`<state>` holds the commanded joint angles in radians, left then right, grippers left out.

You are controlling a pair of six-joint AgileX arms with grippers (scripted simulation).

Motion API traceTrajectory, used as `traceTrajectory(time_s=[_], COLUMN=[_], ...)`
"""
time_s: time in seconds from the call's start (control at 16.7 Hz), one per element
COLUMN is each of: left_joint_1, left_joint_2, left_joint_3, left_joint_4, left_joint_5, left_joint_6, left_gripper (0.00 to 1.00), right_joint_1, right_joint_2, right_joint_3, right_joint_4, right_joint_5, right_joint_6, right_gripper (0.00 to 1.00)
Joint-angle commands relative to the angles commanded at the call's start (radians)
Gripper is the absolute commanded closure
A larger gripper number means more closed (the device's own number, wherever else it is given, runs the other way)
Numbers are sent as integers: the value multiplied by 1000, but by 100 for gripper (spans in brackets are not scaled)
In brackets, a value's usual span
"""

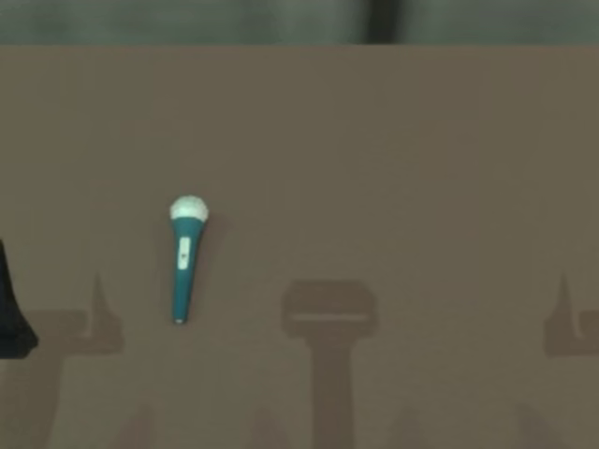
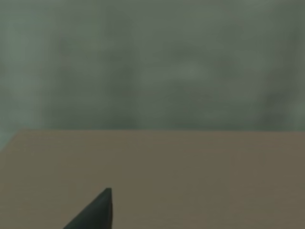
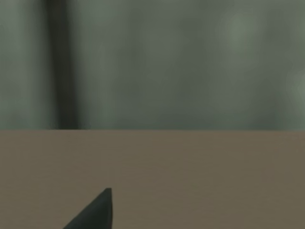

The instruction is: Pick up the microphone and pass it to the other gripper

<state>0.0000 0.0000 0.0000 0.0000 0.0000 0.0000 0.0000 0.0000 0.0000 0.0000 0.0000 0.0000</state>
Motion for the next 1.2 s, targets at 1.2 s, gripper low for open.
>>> traceTrajectory(time_s=[1.2], left_joint_1=[-305], left_joint_2=[1295], left_joint_3=[895], left_joint_4=[-618], left_joint_5=[-25], left_joint_6=[-263], left_gripper=[0], right_joint_1=[0], right_joint_2=[0], right_joint_3=[0], right_joint_4=[0], right_joint_5=[0], right_joint_6=[0], right_gripper=[0])
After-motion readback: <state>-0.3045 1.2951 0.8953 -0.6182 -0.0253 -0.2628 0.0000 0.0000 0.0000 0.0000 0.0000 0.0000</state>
